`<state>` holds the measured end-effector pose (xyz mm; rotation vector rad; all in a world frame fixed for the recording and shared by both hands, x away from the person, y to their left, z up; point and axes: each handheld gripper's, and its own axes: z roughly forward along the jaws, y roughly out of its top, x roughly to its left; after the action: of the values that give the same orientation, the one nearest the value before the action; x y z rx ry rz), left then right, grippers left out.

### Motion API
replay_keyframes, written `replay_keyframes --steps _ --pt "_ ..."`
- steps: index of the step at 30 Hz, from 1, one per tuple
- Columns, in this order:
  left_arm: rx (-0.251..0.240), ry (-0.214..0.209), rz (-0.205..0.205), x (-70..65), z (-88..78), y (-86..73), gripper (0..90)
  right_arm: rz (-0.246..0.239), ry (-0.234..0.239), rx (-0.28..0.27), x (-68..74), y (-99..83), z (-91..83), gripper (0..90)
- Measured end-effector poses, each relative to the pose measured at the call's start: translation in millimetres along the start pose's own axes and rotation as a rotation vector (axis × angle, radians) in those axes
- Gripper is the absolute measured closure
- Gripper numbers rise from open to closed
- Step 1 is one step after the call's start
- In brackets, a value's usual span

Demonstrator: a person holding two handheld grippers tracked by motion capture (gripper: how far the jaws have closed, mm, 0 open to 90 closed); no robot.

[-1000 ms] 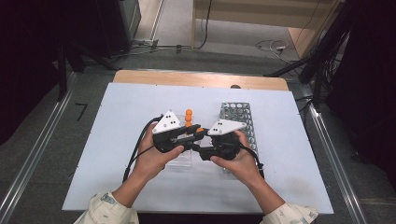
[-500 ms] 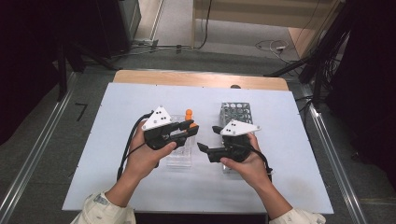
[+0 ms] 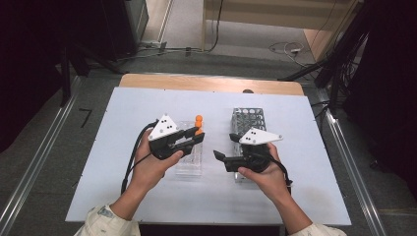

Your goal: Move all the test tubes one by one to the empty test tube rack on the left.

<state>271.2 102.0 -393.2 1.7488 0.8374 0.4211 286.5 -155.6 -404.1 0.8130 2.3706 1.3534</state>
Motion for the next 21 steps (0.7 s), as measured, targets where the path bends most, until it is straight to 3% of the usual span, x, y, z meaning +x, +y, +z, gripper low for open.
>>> replay_keyframes --steps 6,21 --pt "0.013 0.005 -0.015 -0.1 4.5 -9.6 71.0 0.006 0.0 -0.003 -0.3 -1.0 -1.1 20.9" --pt "0.057 0.039 0.003 -2.0 10.6 -25.7 70.9 0.003 0.004 0.0 0.4 -1.7 -1.4 21.0"
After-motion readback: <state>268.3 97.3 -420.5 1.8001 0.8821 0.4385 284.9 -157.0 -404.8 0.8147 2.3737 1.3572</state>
